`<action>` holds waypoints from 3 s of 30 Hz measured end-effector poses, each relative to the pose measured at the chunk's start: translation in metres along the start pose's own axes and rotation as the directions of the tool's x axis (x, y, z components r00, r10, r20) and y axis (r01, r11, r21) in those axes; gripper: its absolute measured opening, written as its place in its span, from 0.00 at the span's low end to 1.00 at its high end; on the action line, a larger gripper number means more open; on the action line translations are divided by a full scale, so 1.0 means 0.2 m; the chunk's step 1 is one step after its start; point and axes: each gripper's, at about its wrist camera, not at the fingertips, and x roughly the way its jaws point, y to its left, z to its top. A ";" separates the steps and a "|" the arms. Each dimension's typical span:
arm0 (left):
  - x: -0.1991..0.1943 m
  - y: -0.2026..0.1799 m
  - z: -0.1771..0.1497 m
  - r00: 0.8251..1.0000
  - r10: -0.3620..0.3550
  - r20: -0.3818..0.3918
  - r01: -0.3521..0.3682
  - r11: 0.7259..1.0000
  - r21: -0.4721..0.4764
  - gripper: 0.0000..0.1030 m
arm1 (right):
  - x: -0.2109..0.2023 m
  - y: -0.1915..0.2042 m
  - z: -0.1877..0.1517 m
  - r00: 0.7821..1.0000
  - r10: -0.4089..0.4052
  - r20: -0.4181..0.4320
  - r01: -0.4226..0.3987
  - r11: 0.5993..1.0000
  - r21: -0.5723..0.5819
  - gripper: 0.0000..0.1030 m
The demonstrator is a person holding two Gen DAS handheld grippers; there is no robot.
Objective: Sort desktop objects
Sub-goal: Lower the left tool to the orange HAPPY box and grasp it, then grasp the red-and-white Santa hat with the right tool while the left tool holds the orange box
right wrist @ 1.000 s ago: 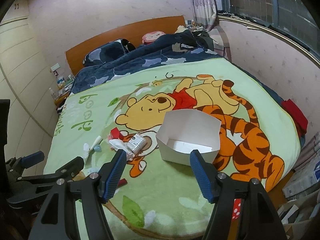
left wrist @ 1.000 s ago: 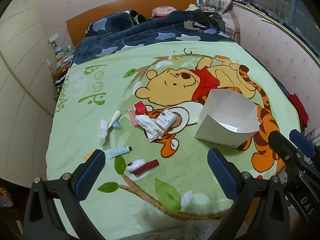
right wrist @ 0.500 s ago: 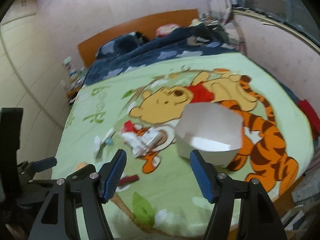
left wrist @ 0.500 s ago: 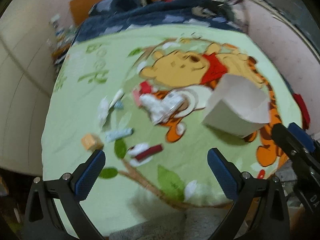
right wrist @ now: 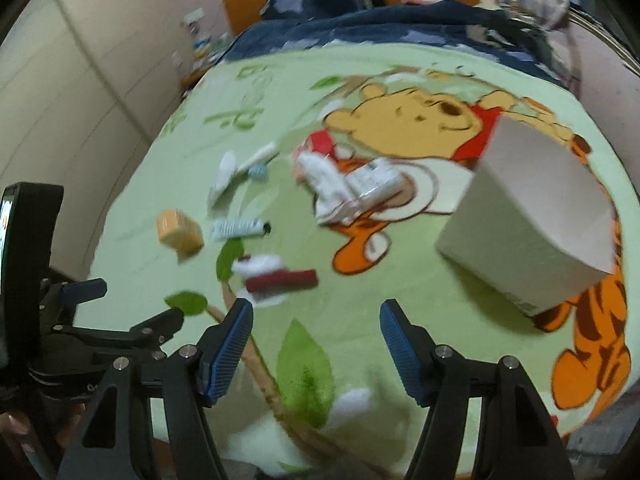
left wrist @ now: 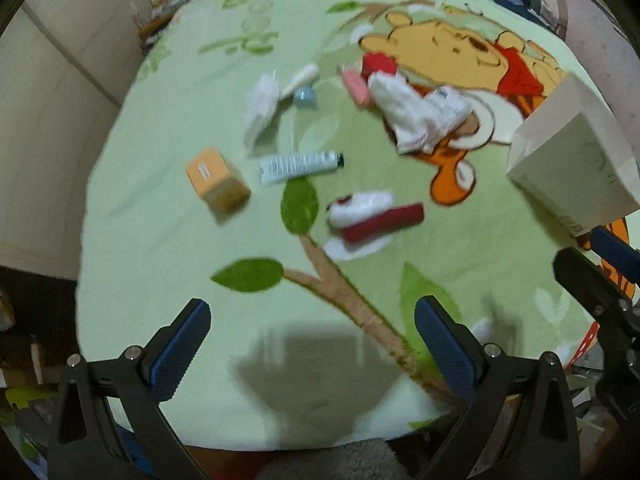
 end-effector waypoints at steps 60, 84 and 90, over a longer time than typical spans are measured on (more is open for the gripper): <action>0.86 0.60 0.50 0.988 0.113 0.105 -0.081 0.958 -0.274 0.49 | 1.18 0.32 0.01 0.979 0.053 -0.198 -0.161 0.798 -0.581 0.65; 0.83 0.47 0.50 0.993 0.081 0.090 -0.057 0.967 -0.248 0.49 | 1.17 0.33 0.11 0.976 0.016 -0.219 -0.104 0.912 -0.397 0.24; 0.79 0.41 0.44 0.995 0.087 0.049 -0.075 0.975 -0.211 0.49 | 1.01 0.20 0.12 0.981 0.059 -0.186 -0.093 0.980 -0.175 0.22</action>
